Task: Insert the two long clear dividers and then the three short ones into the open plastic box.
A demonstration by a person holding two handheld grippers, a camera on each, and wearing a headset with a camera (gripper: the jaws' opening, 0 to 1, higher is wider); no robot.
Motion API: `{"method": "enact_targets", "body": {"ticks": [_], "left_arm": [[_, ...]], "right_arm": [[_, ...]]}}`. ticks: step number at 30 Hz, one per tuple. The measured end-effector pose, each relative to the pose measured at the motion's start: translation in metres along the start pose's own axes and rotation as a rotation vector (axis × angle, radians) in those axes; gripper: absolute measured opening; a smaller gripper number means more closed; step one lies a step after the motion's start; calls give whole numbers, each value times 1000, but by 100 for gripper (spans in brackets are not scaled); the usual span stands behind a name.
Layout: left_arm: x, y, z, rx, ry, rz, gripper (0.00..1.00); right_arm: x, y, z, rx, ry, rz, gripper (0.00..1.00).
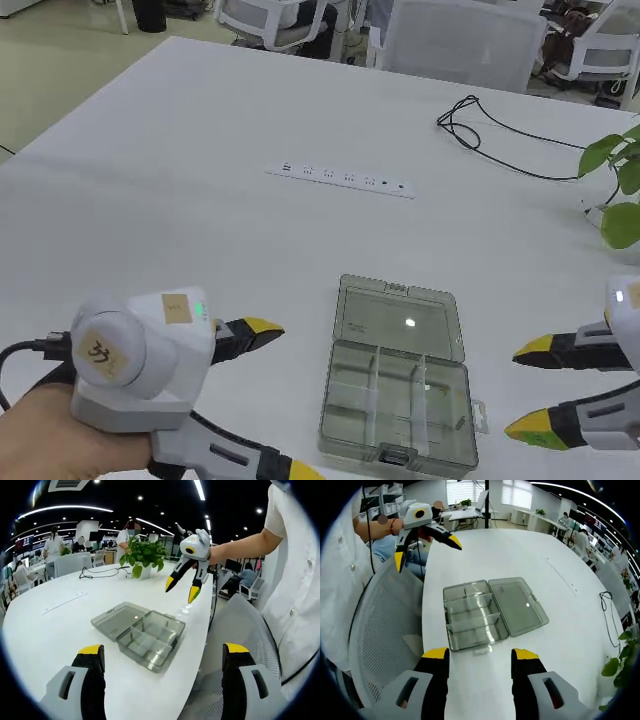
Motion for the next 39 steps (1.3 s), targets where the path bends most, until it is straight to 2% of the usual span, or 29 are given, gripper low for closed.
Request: {"method": "enact_targets", "body": {"ticks": [11,14,18,21,24,31,39], "left_arm": [[0,1,-2,1,5,-6,100],[-1,2,-3,5,6,-9,100],[-1,2,-2,7,12,-11,100],[-1,2,-2,9,13,-13,100],[-2,3,-3,12,18,-13,100],[0,3,-5,16,25,-7,100],[0,3,-7,17,27,-10,99]], "right_arm": [[-48,8,7,37,0,-146,54],[-72,2,10,100,51,-213,56],[-86,0,9,145,121,-301,56],[-93,-2,10,161,160,-342,52],[-104,-7,12,175,174,-357,50],[-112,-13,18,192,225,-395,42],[-112,-12,20,189,269,-407,37]]}}
Point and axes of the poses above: the centre of the closed fingertips' face, and the gripper's own axes: y roughly backward along the fingers, z roughly to its right, x roughly out of its top, the point moved 10 cm from there along y, roughly backward along the fingers, and after that the axes turned 14 degrees about z, right-handed, at the moved point
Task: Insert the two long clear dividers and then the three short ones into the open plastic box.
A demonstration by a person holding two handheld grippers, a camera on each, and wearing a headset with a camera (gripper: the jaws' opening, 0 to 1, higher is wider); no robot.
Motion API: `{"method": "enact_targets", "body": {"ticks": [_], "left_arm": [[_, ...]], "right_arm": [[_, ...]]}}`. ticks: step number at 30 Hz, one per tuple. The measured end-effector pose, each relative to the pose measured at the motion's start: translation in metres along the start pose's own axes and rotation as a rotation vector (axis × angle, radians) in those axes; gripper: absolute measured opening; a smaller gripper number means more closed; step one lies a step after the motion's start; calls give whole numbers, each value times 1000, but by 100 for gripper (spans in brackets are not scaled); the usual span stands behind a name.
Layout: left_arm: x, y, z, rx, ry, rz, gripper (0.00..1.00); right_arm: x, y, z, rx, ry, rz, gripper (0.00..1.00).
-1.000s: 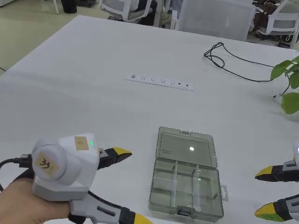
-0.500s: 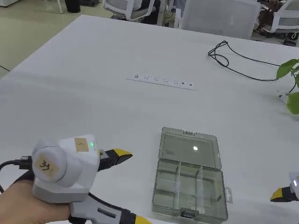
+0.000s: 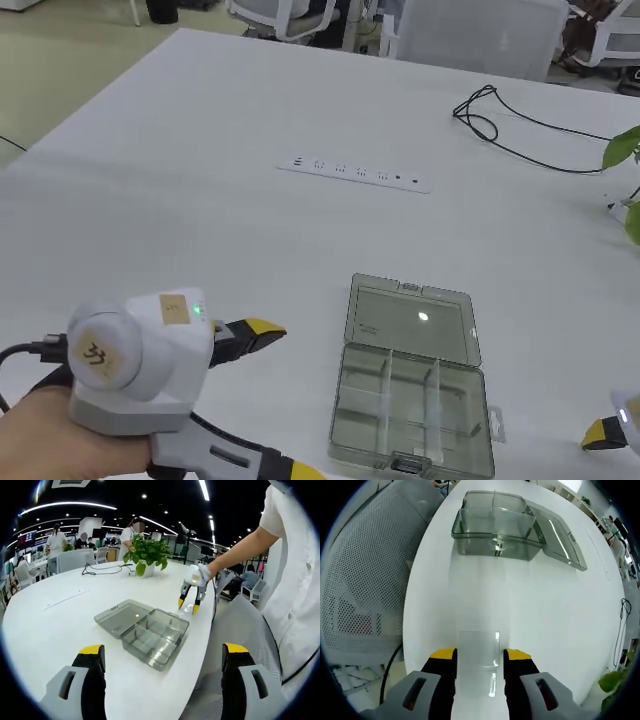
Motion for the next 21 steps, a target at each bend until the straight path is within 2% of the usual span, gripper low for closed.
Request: {"method": "enact_targets", "body": {"ticks": [4,11,14,21], "left_arm": [[0,0,0,0,2,4,99],[0,-1,0,-2,2,3,99],[0,0,0,-1,1,3,99],[-1,1,1,3,7,6,99]], "right_arm": [[0,1,0,-2,-5,-2,33],[1,1,0,-5,-6,-13,33],[1,0,1,-29,-66,-3,32],[1,0,-1,-44,-84,-10,32]]}}
Point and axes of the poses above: the centre of the closed fingertips' face, and the gripper's own axes: y roughly backward along the fingers, z roughly to its right, x roughly out of its top, the point moved 10 cm from there along y, roughly backward along the fingers, and after that the axes turned 14 degrees about z, right-handed, at the moved point
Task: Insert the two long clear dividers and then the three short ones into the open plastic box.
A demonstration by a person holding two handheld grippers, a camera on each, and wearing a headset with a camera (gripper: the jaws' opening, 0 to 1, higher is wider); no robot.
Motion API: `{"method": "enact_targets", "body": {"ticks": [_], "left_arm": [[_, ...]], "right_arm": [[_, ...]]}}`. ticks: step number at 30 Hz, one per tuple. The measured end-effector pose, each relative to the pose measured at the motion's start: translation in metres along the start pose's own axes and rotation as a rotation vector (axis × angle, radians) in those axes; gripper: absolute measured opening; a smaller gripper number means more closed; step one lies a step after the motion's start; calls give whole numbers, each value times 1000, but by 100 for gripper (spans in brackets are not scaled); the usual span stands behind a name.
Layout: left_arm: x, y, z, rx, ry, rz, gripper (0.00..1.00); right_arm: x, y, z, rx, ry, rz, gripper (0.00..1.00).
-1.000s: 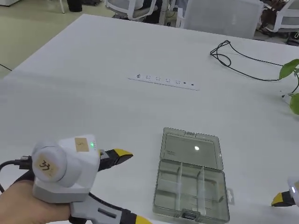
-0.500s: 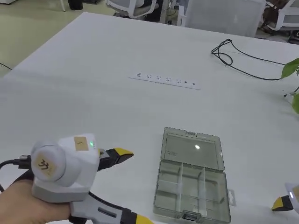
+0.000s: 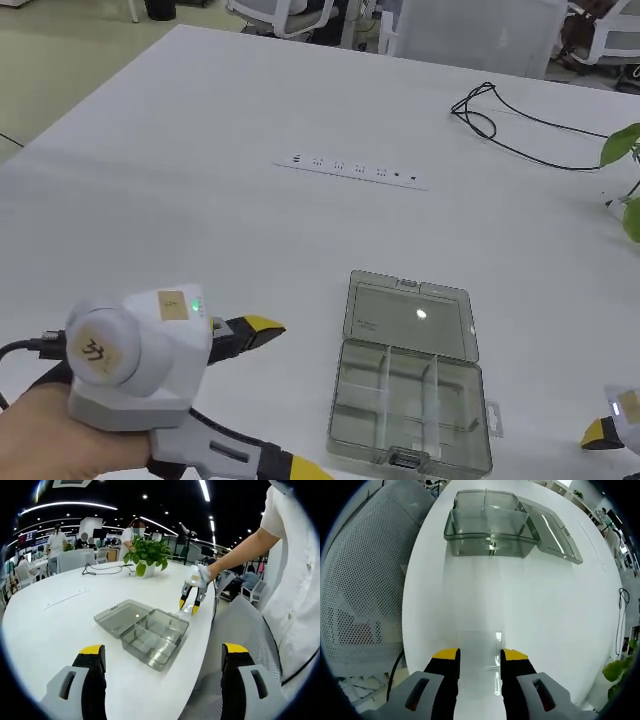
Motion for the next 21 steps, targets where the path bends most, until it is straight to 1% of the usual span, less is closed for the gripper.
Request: {"method": "enact_targets", "body": {"ticks": [3,7,12,14,15,16,17,18,19,21], "left_arm": [[0,0,0,-1,-2,2,99],[1,1,-1,2,-4,0,98],[3,1,-2,3,-2,2,98],[5,0,-2,7,3,6,97],[6,-1,-2,10,14,14,97],[7,-1,-2,12,19,18,97],[9,-3,-1,13,32,32,96],[10,-4,-1,10,35,37,96],[12,-5,0,10,38,38,96],[15,-8,3,9,45,41,95]], "right_arm": [[0,0,0,-2,-4,2,32],[2,2,-1,-14,9,2,32],[13,13,0,-53,13,38,32],[22,17,-1,-72,9,67,32],[27,20,-2,-81,9,79,32],[29,21,-2,-86,12,84,32],[39,26,-4,-106,25,101,32],[44,28,-4,-115,29,109,32],[52,31,-5,-129,37,127,32],[63,37,-6,-147,48,150,32]]}}
Point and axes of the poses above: the centre of the closed fingertips' face, and the gripper's own axes: y roughly backward along the fingers, z roughly to its right, x roughly out of its top, the point moved 10 cm from there along y, roughly backward along the fingers, and after that the axes turned 14 degrees about z, right-handed, at the moved point
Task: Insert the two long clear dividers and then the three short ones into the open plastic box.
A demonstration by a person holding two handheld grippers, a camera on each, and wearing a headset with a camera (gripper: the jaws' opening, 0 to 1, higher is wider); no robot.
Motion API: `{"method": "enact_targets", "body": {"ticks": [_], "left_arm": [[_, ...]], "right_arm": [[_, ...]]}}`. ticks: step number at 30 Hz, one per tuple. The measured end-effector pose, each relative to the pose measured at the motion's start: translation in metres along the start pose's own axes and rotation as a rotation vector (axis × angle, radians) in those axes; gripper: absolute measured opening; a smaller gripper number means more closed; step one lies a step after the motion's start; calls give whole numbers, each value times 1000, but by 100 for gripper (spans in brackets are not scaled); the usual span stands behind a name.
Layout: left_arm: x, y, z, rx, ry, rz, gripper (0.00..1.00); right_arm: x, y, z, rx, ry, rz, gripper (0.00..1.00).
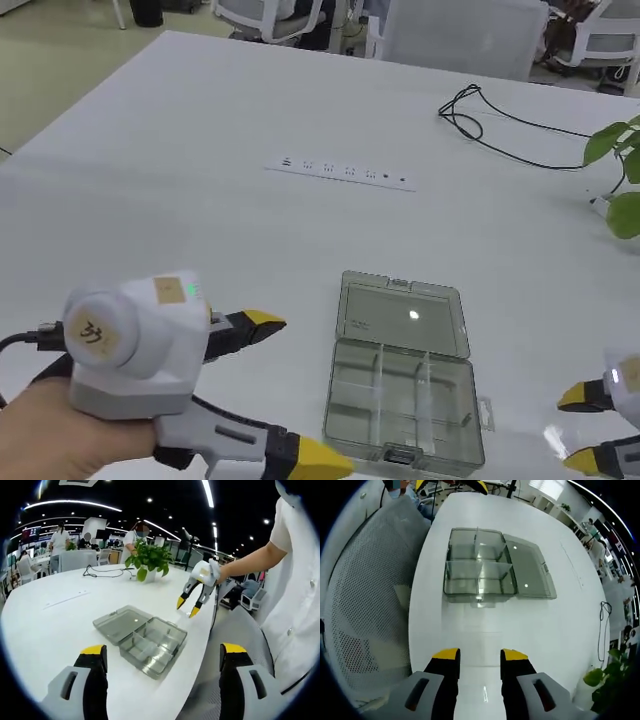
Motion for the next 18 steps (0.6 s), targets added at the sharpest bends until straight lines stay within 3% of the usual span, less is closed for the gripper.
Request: {"method": "enact_targets", "body": {"ticks": [8,12,15,18], "left_arm": [[11,-13,13,-11,80,46,88],[16,-20,16,6,185,47,87],[23,-23,17,9,228,88,83],[30,-26,18,17,326,139,73]], "right_arm": [[58,18,-2,-81,49,85,32],[88,23,-7,-104,100,112,32],[108,26,-11,-115,133,129,32],[127,29,-16,-124,163,145,32]]}}
Point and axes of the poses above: the centre of the closed fingertips' face, and the gripper's own axes: y roughly backward along the fingers, z roughly to its right, x roughly out of its top, the point moved 10 cm from there along y, roughly backward along the fingers, and after that the axes turned 14 degrees about z, right-handed, at the moved point
